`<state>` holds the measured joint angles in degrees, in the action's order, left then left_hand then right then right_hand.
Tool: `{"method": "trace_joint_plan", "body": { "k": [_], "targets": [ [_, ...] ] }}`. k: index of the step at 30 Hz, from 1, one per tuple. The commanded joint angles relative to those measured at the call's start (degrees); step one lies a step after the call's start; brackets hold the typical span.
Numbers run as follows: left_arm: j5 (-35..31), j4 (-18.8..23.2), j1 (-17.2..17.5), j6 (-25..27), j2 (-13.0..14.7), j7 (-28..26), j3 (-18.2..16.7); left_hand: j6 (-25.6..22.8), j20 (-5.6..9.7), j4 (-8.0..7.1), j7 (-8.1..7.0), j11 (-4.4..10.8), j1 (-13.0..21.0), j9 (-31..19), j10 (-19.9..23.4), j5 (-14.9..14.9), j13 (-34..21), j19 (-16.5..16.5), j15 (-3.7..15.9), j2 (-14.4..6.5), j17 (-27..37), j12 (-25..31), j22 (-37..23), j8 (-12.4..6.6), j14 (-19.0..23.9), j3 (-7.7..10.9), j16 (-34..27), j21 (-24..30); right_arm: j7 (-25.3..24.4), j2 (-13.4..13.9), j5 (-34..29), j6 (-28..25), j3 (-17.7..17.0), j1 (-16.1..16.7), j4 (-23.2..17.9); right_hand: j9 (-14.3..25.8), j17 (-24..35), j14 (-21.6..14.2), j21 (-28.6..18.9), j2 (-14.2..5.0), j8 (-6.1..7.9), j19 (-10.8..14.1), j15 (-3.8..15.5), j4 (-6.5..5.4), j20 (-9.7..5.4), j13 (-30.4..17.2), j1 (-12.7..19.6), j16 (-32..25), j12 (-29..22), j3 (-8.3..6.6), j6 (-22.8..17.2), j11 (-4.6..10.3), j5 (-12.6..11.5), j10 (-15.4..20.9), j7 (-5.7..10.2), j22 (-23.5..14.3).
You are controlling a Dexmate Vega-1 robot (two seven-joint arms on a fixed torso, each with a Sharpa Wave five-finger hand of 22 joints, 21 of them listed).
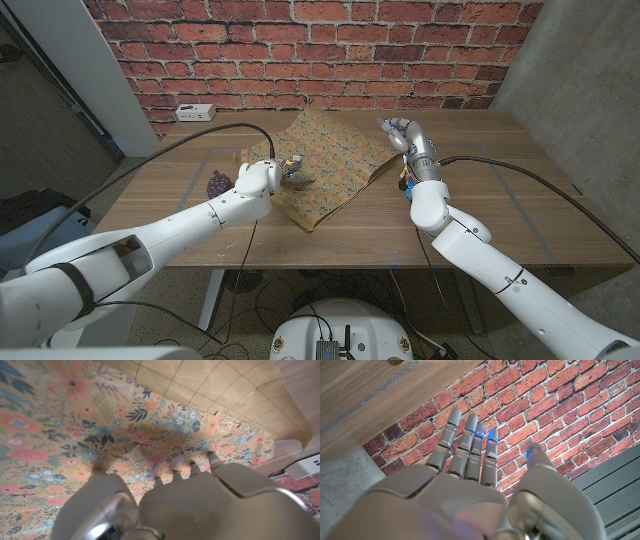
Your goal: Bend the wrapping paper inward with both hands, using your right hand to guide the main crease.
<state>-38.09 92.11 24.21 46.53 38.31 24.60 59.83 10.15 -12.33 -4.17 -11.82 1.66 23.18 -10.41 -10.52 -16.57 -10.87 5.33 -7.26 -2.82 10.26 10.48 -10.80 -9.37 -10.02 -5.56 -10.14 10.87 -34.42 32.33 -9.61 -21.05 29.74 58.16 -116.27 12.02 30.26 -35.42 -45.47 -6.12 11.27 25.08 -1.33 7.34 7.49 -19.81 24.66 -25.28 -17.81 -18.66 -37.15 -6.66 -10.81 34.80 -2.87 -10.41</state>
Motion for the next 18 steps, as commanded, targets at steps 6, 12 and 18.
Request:
{"method": "trace_joint_plan", "body": {
  "k": [6,12,18],
  "targets": [
    [-4.63,-0.83,-1.40,-41.35,9.72,1.55,1.90,17.58,-0.02,1.08,-0.49,1.67,2.04,-0.31,-10.57,-1.44,-0.62,1.66,1.66,0.25,0.23,1.43,0.03,-1.54,-7.52,-0.68,-0.64,0.03,-3.42,-1.73,-2.09,-1.82,0.44,2.09,-1.73,0.05,0.06,-0.47,0.27,0.03,0.49,0.34,-0.11,-0.08,0.04,-0.29,-0.62,-0.23,-0.26,0.27,-0.52,-0.01,0.11,0.71,-0.17,-0.01],
    [-12.42,1.37,0.96,-47.27,11.81,-2.24,-0.13,15.88,0.18,1.72,-0.62,2.41,3.29,-0.30,-8.62,-2.17,-0.61,0.44,2.86,0.46,0.17,2.24,-0.15,-2.18,-5.45,-0.95,-1.25,0.81,-4.67,-3.25,-3.40,-8.29,1.07,3.14,-4.16,0.04,0.02,0.54,0.49,0.07,0.21,0.10,-0.11,0.34,0.17,-0.33,-0.17,0.14,0.08,0.17,0.24,0.36,0.02,-0.16,0.01,-0.01],
    [-17.15,2.42,3.51,-50.60,13.02,-4.92,-3.03,14.29,0.35,2.43,-0.65,3.06,4.77,-0.30,-6.75,-2.82,-0.57,-1.21,4.70,0.45,0.11,2.85,-0.17,-2.60,-4.26,-1.06,-1.33,1.46,-4.16,-4.70,-3.82,-19.75,1.79,3.48,-7.45,0.05,-0.02,4.22,1.62,0.54,-0.35,-1.99,-0.09,1.35,0.14,-0.45,1.15,1.49,1.36,0.03,2.52,1.11,-0.05,-3.38,0.68,0.00]
  ]
}}
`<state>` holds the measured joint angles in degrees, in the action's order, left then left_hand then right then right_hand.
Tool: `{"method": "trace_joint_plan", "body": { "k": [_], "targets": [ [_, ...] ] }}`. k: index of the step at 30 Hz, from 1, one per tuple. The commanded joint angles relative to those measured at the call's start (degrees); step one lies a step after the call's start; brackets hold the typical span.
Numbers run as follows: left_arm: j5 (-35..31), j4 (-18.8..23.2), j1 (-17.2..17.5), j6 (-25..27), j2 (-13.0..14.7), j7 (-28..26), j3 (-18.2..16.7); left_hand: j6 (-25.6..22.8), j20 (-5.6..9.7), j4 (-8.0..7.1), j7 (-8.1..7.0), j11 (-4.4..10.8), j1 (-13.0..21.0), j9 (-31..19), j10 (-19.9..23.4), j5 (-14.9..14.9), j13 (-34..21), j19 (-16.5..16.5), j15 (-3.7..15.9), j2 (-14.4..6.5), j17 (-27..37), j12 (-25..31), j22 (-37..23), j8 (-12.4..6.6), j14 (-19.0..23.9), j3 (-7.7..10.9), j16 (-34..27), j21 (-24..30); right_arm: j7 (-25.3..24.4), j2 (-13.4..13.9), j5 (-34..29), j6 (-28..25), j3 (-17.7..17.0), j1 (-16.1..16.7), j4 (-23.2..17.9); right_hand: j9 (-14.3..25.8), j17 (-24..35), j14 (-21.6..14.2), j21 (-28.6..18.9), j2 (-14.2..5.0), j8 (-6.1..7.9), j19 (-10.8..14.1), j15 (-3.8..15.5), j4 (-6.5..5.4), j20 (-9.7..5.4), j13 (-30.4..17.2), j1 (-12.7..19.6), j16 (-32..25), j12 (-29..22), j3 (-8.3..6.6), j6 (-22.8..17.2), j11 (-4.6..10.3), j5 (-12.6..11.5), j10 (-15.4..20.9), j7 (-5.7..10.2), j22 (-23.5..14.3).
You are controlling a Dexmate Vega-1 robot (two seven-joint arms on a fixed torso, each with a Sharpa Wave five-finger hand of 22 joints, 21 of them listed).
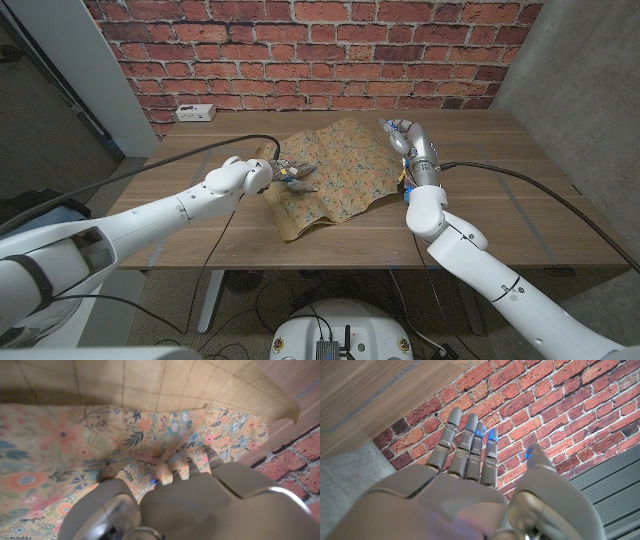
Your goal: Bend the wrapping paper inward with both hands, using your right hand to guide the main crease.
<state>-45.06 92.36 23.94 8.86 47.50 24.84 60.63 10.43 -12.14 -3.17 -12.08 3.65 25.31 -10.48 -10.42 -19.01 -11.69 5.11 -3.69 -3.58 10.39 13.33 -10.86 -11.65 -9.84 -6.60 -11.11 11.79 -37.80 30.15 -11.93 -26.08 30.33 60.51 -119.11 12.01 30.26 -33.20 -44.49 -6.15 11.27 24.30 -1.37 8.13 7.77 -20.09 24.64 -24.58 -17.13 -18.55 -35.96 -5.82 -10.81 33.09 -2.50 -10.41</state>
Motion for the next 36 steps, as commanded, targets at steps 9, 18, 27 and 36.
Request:
{"method": "trace_joint_plan", "body": {
  "k": [9,18,27,36],
  "targets": [
    [-11.52,2.95,7.24,-15.54,4.96,-7.96,-8.59,10.78,0.59,2.55,-0.39,1.68,5.24,-0.25,-3.07,-1.08,0.35,-3.65,2.07,0.39,-0.15,1.05,0.00,-1.07,-1.85,0.35,-0.59,1.26,0.22,-4.47,0.21,-32.50,2.42,-1.15,-6.54,0.17,-0.97,12.18,4.97,0.96,-0.92,-9.09,-1.84,0.72,1.79,-0.20,2.76,5.56,4.25,0.16,10.49,0.47,0.20,-11.22,2.00,0.09],
    [-12.43,4.06,10.08,-15.95,6.20,-13.35,-12.96,5.60,0.98,5.46,-0.49,2.02,11.91,-0.13,1.27,-0.12,0.67,-5.65,3.23,-5.56,-0.41,1.38,0.13,-1.47,1.51,4.98,-0.21,1.17,-0.33,-5.93,2.64,-45.19,4.10,-5.25,-5.59,0.09,-1.82,16.15,7.08,1.95,-1.08,-11.79,-2.46,0.44,3.28,-0.04,2.42,7.55,5.53,1.05,15.72,-1.03,0.39,-15.16,2.66,0.15],
    [-11.35,3.90,11.50,-16.29,5.73,-14.99,-15.44,2.79,1.11,6.10,-0.33,2.20,11.93,-0.15,2.72,1.10,0.68,-6.11,3.27,-4.01,-0.33,1.36,0.14,-1.73,2.81,4.77,-0.13,0.99,0.89,-6.95,5.80,-53.90,5.21,-9.47,-3.50,-0.02,-2.68,18.77,8.74,3.48,-0.96,-13.15,-3.28,-0.17,3.63,0.26,0.91,9.03,6.07,2.45,19.70,-0.68,0.86,-18.22,1.84,0.22],
    [-7.31,2.37,12.31,-17.76,4.49,-17.37,-16.94,-0.60,0.54,3.64,-0.41,1.61,7.31,-0.12,5.17,2.69,0.63,-6.59,2.94,-3.89,-0.04,1.61,-0.03,-1.70,5.06,3.12,-0.53,0.93,7.62,-6.63,5.33,-53.90,4.16,-9.71,-3.12,-0.10,-3.12,18.32,9.89,4.34,-0.52,-14.27,-3.50,-1.00,3.76,0.53,-1.08,9.08,5.42,3.64,20.05,-1.18,0.89,-17.34,0.79,0.26]
  ]
}}
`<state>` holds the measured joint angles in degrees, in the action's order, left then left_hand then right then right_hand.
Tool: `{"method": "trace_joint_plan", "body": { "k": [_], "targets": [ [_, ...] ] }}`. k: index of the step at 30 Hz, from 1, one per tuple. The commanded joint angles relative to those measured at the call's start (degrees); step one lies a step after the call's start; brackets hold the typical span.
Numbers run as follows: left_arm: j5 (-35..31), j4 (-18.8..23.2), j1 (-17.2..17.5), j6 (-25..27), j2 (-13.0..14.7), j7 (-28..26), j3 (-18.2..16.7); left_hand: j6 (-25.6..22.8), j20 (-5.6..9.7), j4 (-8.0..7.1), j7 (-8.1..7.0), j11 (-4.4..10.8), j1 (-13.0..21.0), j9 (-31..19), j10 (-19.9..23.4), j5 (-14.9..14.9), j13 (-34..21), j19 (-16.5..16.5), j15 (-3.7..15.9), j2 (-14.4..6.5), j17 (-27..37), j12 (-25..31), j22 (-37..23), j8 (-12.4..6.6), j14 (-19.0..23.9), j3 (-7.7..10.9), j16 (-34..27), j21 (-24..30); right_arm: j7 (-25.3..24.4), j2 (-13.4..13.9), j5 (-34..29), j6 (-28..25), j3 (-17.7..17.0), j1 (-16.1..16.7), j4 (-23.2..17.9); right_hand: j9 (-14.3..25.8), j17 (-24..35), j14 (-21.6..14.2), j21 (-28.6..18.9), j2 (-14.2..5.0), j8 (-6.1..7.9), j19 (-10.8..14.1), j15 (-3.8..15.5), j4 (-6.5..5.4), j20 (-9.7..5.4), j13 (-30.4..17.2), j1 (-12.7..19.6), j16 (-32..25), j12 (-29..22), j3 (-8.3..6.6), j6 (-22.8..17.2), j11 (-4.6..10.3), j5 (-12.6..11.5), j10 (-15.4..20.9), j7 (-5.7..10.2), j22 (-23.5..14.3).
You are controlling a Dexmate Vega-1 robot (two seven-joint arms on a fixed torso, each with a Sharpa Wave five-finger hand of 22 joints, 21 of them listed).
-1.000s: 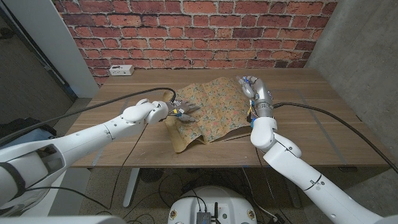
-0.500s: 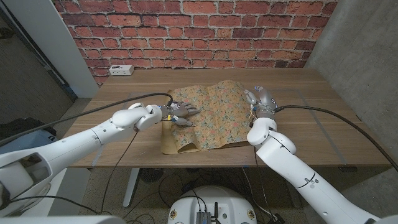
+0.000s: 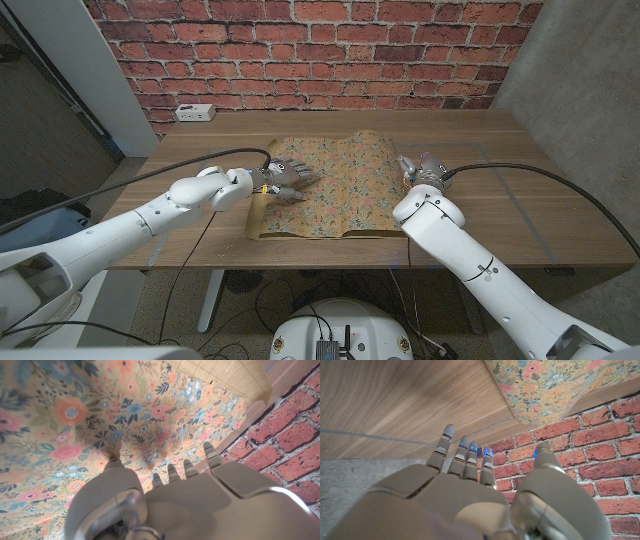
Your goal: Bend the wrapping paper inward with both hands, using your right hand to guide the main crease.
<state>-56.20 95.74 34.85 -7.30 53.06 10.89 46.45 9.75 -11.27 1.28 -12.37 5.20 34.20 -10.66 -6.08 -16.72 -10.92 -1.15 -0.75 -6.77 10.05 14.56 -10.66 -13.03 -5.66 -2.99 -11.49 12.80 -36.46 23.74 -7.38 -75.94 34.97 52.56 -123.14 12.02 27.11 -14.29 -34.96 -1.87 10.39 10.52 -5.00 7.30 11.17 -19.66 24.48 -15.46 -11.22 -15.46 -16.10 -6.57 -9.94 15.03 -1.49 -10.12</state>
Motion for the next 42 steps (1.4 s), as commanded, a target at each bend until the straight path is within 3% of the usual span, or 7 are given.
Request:
{"method": "trace_joint_plan", "body": {
  "k": [1,4,13,20,24,32,42],
  "targets": [
    [4.09,-1.13,1.50,-1.69,-1.15,-3.77,-2.86,-0.19,-0.35,-0.92,-0.10,-0.06,-1.73,0.07,1.06,0.47,-0.14,-0.39,0.03,-0.78,0.30,0.43,-0.23,-0.33,1.06,-0.51,-0.18,-0.06,7.45,0.23,0.61,-4.04,-0.25,-1.97,0.80,-0.12,-0.01,-0.92,0.41,0.14,0.32,-0.40,0.18,-0.22,0.40,0.13,-1.09,-0.15,-0.54,0.64,0.40,-0.46,0.01,0.81,-0.15,-0.03],
    [4.74,-1.34,1.74,-1.71,-1.39,-4.39,-3.11,-0.93,-0.41,-1.18,-0.08,0.00,-2.12,0.09,1.65,0.67,-0.13,-0.74,0.10,-1.06,0.29,0.53,-0.25,-0.37,1.70,-0.51,-0.27,0.03,10.12,0.70,0.35,-4.04,-0.24,-2.25,0.58,-0.21,-0.48,-6.16,0.62,0.25,0.17,1.18,0.92,-0.38,0.02,0.50,-1.78,-2.05,-0.99,1.16,2.78,-0.74,-0.23,1.84,0.03,-0.09],
    [5.49,-2.66,1.44,-2.15,-1.94,-4.78,-2.90,-1.49,-0.26,-1.38,-0.11,-0.01,-2.40,0.11,1.67,0.84,-0.13,-0.88,0.17,-1.30,0.27,0.40,-0.26,-0.35,1.94,-0.48,-0.21,0.05,18.14,-1.67,-9.27,-4.04,0.69,-2.65,2.27,0.20,-1.19,-9.97,-0.65,0.02,2.17,7.23,3.12,1.59,-1.97,0.75,1.94,-3.31,-2.07,0.23,-0.33,-0.91,-0.78,4.29,-2.61,-0.32],
    [5.67,-3.41,1.22,-2.42,-2.20,-5.00,-2.54,-1.68,-0.17,-1.51,-0.15,-0.10,-2.58,0.13,1.73,0.97,-0.13,-0.93,0.17,-1.44,0.26,0.33,-0.27,-0.24,2.04,-0.46,-0.14,0.04,50.14,-10.69,-45.69,-4.04,-0.29,-1.31,8.17,0.72,-0.22,-13.49,-1.70,0.93,4.25,11.64,4.21,2.15,-3.52,0.46,5.27,-5.29,-4.57,0.17,-6.96,-1.57,-1.31,8.93,-4.39,-0.49],
    [5.65,-3.87,0.99,-2.73,-2.36,-5.05,-2.21,-1.74,-0.16,-1.55,-0.17,-0.05,-2.65,0.14,1.74,1.03,-0.12,-0.92,0.16,-1.49,0.26,0.29,-0.27,-0.17,2.07,-0.44,-0.10,0.02,59.98,-12.17,-53.38,-4.04,-1.02,-1.75,10.22,0.90,0.58,-15.97,-3.26,0.99,4.26,16.36,4.68,2.16,-4.84,0.27,7.22,-6.83,-5.64,0.09,-8.49,-1.76,-1.62,10.79,-5.31,-0.57],
    [5.43,-3.98,0.80,-2.47,-2.43,-4.95,-1.97,-1.84,-0.14,-1.66,-0.18,-0.21,-2.82,0.17,2.00,1.18,-0.12,-0.93,0.20,-1.58,0.24,0.27,-0.27,0.03,2.07,-0.42,0.03,-0.02,63.79,-12.37,-53.63,-4.04,-2.39,-2.00,10.47,1.20,0.49,-19.17,-5.03,1.12,2.46,21.43,5.19,2.41,-5.52,0.03,11.01,-7.92,-6.16,-0.42,-5.33,-1.79,-1.76,10.70,-5.04,-0.59],
    [4.38,-4.26,0.28,-1.95,-2.81,-4.57,-1.30,-1.79,-0.06,-1.76,-0.20,-0.14,-3.01,0.19,1.89,1.35,-0.12,-0.68,0.44,-1.63,0.22,0.08,-0.27,0.32,1.82,-0.41,0.25,-0.17,47.72,-13.17,-20.22,8.44,-16.64,4.88,3.50,2.23,1.99,-33.98,-10.07,-0.13,2.03,33.23,9.27,1.86,-9.57,-0.79,16.62,-14.17,-10.00,-0.95,-4.77,-2.53,-1.74,15.17,-5.88,-0.91]
  ]
}}
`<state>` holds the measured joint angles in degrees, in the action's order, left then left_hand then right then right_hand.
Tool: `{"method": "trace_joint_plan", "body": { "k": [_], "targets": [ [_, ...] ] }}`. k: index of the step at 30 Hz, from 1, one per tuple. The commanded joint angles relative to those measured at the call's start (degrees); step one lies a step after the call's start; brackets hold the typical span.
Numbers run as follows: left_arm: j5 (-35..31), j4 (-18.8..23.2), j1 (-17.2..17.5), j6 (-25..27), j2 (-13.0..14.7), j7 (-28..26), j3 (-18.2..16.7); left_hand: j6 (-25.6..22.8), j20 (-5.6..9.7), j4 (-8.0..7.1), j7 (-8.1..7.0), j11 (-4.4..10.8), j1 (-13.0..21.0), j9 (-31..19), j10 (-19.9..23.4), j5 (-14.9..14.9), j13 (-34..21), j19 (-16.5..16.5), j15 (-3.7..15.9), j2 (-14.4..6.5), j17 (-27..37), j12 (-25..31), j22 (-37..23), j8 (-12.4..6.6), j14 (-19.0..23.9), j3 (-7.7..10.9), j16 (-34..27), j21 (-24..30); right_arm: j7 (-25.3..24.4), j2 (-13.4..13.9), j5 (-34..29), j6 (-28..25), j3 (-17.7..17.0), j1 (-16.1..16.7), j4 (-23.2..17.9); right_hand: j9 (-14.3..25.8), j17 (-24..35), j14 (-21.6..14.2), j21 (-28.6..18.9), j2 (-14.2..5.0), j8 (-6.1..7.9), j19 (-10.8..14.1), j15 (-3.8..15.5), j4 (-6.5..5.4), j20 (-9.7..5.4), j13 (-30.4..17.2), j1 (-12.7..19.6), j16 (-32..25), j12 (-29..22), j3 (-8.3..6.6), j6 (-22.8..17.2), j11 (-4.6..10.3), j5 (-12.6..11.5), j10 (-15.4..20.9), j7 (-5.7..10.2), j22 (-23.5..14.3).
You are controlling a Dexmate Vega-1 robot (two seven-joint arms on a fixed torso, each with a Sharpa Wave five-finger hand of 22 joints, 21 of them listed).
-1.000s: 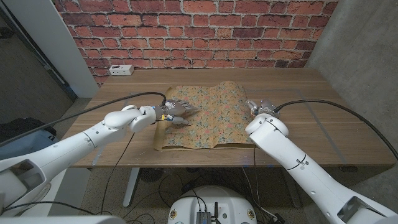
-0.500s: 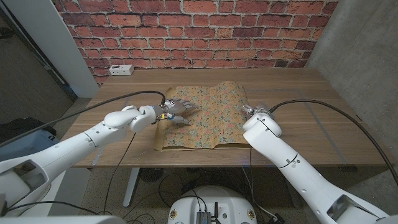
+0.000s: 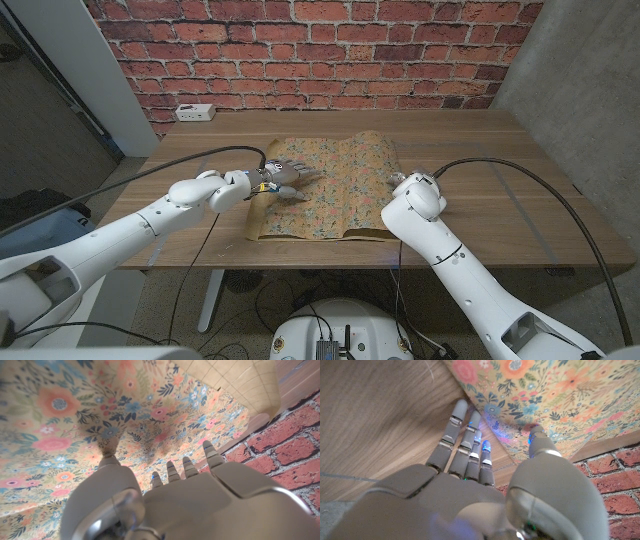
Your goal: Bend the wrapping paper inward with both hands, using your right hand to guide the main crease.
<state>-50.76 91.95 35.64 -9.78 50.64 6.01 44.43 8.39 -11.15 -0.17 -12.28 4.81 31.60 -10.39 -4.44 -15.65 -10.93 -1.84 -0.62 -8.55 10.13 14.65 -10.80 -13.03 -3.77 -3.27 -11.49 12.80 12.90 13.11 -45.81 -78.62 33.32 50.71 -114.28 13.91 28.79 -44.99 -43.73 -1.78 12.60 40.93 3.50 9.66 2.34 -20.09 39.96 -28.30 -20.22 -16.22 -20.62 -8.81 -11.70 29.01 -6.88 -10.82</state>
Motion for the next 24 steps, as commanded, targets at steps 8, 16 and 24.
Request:
{"method": "trace_joint_plan", "body": {
  "k": [8,16,24],
  "targets": [
    [-1.39,-0.73,-0.72,0.76,-0.57,0.26,1.04,-0.28,-0.13,-0.34,-0.30,0.26,-0.47,-0.05,0.18,0.41,-0.11,0.14,0.43,0.11,0.12,-0.16,-0.13,0.57,-0.15,-0.08,0.37,-0.25,-3.81,0.53,45.61,23.74,-24.24,9.75,-3.82,0.67,-1.23,-7.67,-3.22,-0.62,-1.36,6.67,1.31,-1.23,-2.39,-0.63,1.03,-1.31,-1.51,-0.04,3.23,-1.31,0.43,0.62,-1.43,-0.23],
    [-1.40,-1.37,-1.13,0.61,-0.88,-0.06,1.34,-0.21,-0.09,-0.33,-0.30,0.24,-0.48,-0.04,0.17,0.52,-0.11,0.14,0.47,0.09,0.09,-0.27,-0.13,0.77,-0.13,-0.03,0.43,-0.28,-5.51,9.23,62.85,26.81,-22.23,6.87,-0.46,0.90,-5.85,-4.94,-4.75,-0.16,-1.53,8.57,-1.75,-2.48,-3.22,0.89,-1.27,4.86,0.93,0.61,7.96,-3.59,1.21,-4.27,-2.85,0.07],
    [-0.90,-2.32,-1.72,0.10,-1.17,0.01,1.64,-0.23,-0.04,-0.30,-0.30,0.27,-0.47,-0.04,0.22,0.65,-0.11,0.14,0.62,0.06,0.07,-0.39,-0.13,0.96,-0.18,0.06,0.54,-0.31,-22.46,14.93,63.73,24.84,-15.77,5.83,-5.87,0.63,-4.38,14.25,2.76,-1.38,0.34,-10.95,-7.56,-2.28,6.38,1.73,-1.50,13.73,1.73,2.24,2.77,-0.20,1.17,-8.11,1.37,0.40]
  ]
}}
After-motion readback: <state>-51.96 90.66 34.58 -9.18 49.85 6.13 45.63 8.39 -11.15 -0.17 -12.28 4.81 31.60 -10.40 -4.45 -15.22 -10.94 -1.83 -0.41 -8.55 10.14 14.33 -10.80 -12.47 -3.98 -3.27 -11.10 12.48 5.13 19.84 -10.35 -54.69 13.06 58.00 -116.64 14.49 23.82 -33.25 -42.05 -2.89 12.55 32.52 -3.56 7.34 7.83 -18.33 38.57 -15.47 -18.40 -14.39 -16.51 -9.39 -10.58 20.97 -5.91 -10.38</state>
